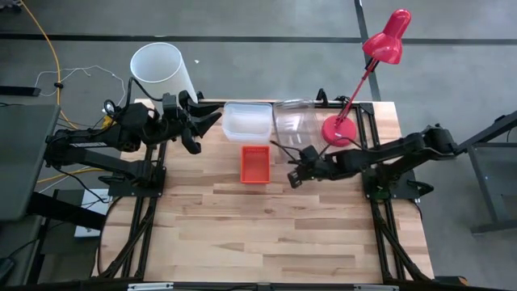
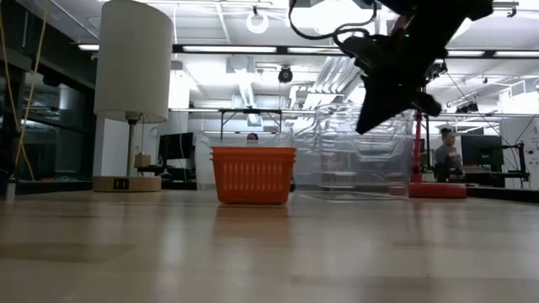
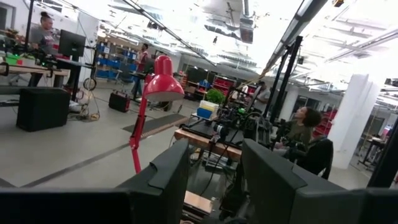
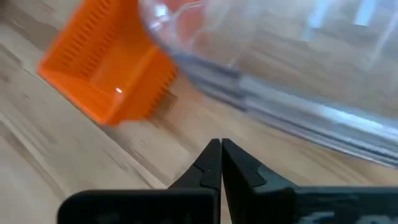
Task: Stack baskets by color
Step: Stack the bottom transparent bin on the top transparent bin, then return to Home Position
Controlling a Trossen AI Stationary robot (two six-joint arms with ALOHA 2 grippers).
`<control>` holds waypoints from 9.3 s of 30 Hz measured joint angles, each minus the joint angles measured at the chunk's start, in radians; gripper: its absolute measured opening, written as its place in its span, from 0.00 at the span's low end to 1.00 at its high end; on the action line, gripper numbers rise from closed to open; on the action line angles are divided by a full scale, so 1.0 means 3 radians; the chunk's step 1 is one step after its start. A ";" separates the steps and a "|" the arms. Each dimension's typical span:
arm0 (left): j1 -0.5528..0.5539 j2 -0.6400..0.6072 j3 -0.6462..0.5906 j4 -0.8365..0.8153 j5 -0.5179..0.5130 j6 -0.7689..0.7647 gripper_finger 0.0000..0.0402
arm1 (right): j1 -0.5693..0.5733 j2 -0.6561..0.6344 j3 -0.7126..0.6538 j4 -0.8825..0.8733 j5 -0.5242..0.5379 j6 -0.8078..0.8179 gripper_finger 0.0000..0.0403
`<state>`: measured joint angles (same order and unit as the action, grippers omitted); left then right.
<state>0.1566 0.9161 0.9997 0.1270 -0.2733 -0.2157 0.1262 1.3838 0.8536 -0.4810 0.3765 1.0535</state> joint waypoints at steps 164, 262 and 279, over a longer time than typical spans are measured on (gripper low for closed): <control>0.0022 -0.2728 -0.3290 -0.0187 0.0445 -0.0667 0.00 | -0.0446 -0.4578 -0.2811 0.1811 -0.0608 -0.2635 0.00; -0.0294 -0.3039 -0.3290 -0.0336 0.0528 -0.0668 0.00 | -0.0437 -0.4573 -0.2818 0.1760 -0.0653 -0.2642 0.00; -0.0294 -0.3039 -0.3290 -0.0335 0.0528 -0.0668 0.00 | -0.0437 -0.4573 -0.2818 0.1760 -0.0654 -0.2641 0.00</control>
<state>0.0685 0.0044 0.0128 0.0265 -0.1150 -0.4160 -0.0049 0.0120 0.0082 0.0469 0.1802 0.2611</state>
